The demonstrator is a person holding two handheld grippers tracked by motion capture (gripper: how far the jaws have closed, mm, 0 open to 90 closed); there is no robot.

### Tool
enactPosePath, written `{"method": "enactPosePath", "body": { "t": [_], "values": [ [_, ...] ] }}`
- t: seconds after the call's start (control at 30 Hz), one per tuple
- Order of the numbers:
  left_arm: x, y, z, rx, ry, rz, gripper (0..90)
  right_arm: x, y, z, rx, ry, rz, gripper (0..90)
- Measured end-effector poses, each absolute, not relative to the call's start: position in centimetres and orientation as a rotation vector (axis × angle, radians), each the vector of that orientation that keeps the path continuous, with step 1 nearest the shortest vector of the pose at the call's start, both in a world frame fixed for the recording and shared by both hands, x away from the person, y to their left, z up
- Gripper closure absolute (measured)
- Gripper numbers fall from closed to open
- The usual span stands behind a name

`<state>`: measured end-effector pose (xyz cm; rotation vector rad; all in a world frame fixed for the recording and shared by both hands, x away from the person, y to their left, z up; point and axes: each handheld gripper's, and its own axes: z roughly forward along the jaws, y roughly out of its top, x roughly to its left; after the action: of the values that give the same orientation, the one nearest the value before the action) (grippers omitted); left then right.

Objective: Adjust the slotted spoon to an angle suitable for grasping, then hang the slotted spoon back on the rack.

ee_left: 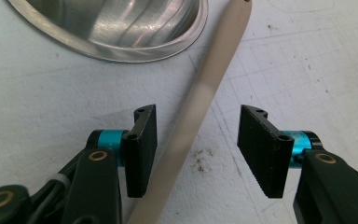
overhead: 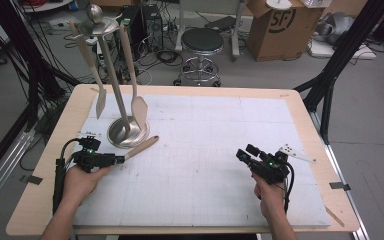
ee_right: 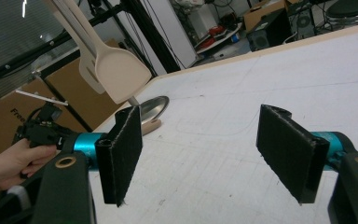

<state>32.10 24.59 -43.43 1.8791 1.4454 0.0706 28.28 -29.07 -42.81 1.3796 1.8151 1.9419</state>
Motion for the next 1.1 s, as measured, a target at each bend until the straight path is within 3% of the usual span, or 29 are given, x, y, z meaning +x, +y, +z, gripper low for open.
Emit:
{"method": "enactPosePath", "body": {
  "t": [0.83,1.0,1.1],
  "values": [
    [32.2,23.5,-44.1,1.991,1.442,0.091,47.4,28.4,-29.1,-43.0,1.394,1.810,1.941,30.6],
    [32.0,23.4,-44.1,2.037,1.436,0.172,61.5,28.4,-29.2,-43.1,1.409,1.806,1.949,30.6],
    [31.9,23.3,-44.1,2.053,1.414,0.193,61.8,28.4,-29.2,-43.1,1.406,1.809,1.951,30.7]
  ]
}}
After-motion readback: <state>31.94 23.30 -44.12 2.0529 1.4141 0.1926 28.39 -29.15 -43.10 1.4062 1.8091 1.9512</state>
